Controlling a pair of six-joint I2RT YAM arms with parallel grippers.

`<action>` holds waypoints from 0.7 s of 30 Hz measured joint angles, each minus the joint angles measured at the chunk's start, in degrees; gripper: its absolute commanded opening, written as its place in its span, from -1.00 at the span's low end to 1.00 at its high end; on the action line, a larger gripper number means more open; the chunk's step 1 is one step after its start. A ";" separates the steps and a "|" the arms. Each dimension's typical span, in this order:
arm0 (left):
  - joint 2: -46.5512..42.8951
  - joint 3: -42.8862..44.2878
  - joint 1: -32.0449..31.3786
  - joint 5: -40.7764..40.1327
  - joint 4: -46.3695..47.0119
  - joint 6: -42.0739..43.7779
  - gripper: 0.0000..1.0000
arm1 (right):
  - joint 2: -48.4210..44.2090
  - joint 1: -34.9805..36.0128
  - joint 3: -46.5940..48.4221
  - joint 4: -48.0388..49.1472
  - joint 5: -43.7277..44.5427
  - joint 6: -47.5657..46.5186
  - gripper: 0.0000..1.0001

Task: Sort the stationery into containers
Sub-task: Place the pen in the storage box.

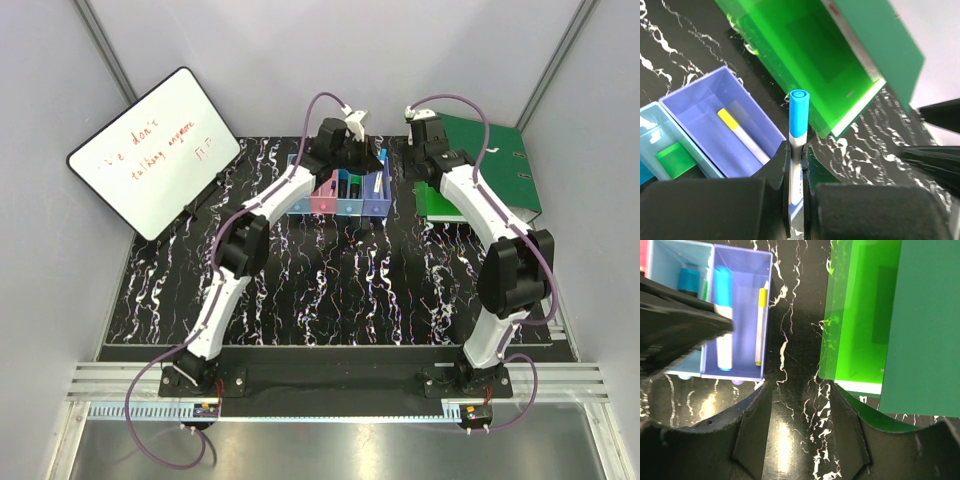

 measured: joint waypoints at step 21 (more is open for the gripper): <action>4.39 0.63 -3.48 -20.68 -5.16 7.65 -0.58 | -2.56 0.00 -0.02 -0.98 -3.06 2.82 0.26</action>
